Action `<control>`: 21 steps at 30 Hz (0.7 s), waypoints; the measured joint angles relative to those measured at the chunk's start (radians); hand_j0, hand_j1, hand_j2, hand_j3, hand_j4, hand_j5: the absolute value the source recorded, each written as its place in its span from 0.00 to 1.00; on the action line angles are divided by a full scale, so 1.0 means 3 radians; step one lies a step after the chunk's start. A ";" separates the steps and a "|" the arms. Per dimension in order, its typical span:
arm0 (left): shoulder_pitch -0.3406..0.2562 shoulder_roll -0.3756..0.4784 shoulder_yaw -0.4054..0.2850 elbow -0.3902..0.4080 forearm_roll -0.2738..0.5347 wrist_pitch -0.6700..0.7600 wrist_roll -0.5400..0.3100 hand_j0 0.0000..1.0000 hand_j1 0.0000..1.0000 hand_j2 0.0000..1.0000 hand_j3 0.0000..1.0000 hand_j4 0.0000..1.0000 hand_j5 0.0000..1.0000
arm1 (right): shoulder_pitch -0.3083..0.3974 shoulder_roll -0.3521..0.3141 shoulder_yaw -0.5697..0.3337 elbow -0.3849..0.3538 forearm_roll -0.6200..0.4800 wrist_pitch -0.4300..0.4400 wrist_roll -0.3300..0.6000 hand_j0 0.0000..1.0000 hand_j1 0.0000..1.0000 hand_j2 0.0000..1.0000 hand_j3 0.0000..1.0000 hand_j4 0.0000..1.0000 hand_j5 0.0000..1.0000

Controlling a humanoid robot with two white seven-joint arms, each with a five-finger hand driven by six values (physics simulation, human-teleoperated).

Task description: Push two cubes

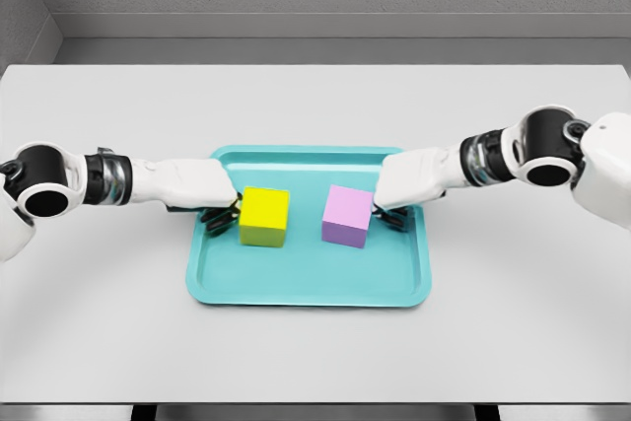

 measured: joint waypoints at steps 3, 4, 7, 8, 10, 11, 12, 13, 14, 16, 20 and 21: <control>-0.0005 -0.0011 0.0003 0.0052 0.0106 0.0000 0.0000 0.02 0.02 0.02 0.02 0.02 0.02 | 0.0000 0.0071 0.0007 0.0000 -0.0004 0.0012 0.0004 0.25 0.25 0.25 0.25 0.25 0.25; 0.0000 -0.0016 0.0004 0.0064 0.0127 0.0000 0.0000 0.02 0.02 0.02 0.02 0.02 0.02 | -0.0005 0.0089 0.0010 0.0000 -0.0004 0.0012 0.0004 0.25 0.25 0.25 0.25 0.25 0.25; -0.0005 -0.0039 0.0006 0.0094 0.0162 0.0000 0.0000 0.02 0.02 0.02 0.02 0.02 0.02 | -0.0020 0.0119 0.0022 -0.0001 0.0000 -0.0001 -0.0002 0.25 0.25 0.25 0.25 0.25 0.25; 0.0000 -0.0048 0.0006 0.0102 0.0167 0.0000 0.0000 0.02 0.02 0.02 0.02 0.02 0.02 | -0.0020 0.0128 0.0024 -0.0002 0.0002 -0.0004 -0.0002 0.25 0.25 0.25 0.25 0.25 0.25; 0.0000 -0.0069 0.0006 0.0113 0.0174 0.0000 0.0000 0.02 0.02 0.02 0.02 0.02 0.02 | -0.0020 0.0155 0.0027 -0.0002 0.0004 -0.0007 -0.0003 0.26 0.26 0.26 0.26 0.26 0.26; 0.0005 -0.0084 0.0005 0.0118 0.0176 0.0000 0.0000 0.02 0.02 0.02 0.02 0.02 0.02 | -0.0026 0.0169 0.0028 -0.0002 0.0004 -0.0008 -0.0004 0.26 0.26 0.26 0.26 0.26 0.26; 0.0005 -0.0102 0.0005 0.0130 0.0178 0.0000 0.0000 0.02 0.02 0.02 0.02 0.02 0.02 | -0.0026 0.0182 0.0029 -0.0002 0.0004 -0.0008 -0.0004 0.26 0.26 0.26 0.26 0.26 0.26; 0.0010 -0.0127 0.0005 0.0145 0.0177 -0.0001 0.0000 0.02 0.02 0.02 0.02 0.02 0.02 | -0.0026 0.0197 0.0031 -0.0002 0.0005 -0.0009 -0.0004 0.26 0.26 0.26 0.26 0.26 0.26; 0.0010 -0.0154 0.0003 0.0158 0.0175 -0.0001 0.0000 0.02 0.02 0.02 0.02 0.02 0.02 | -0.0026 0.0210 0.0032 -0.0002 0.0007 -0.0010 -0.0004 0.26 0.26 0.26 0.26 0.26 0.26; 0.0010 -0.0183 0.0001 0.0182 0.0127 -0.0021 -0.0015 0.02 0.02 0.02 0.02 0.02 0.02 | -0.0036 0.0215 0.0033 0.0000 0.0034 -0.0029 0.0011 0.27 0.27 0.27 0.27 0.27 0.27; 0.0005 -0.0210 0.0000 0.0206 0.0161 -0.0007 -0.0005 0.02 0.02 0.02 0.02 0.02 0.02 | -0.0036 0.0059 0.0010 0.0002 0.0012 -0.0016 0.0000 0.30 0.30 0.30 0.30 0.30 0.30; 0.0005 -0.0212 0.0000 0.0209 0.0165 -0.0005 -0.0004 0.02 0.02 0.02 0.02 0.02 0.02 | -0.0020 -0.0008 -0.0007 0.0002 0.0010 -0.0014 -0.0001 0.33 0.33 0.33 0.33 0.33 0.33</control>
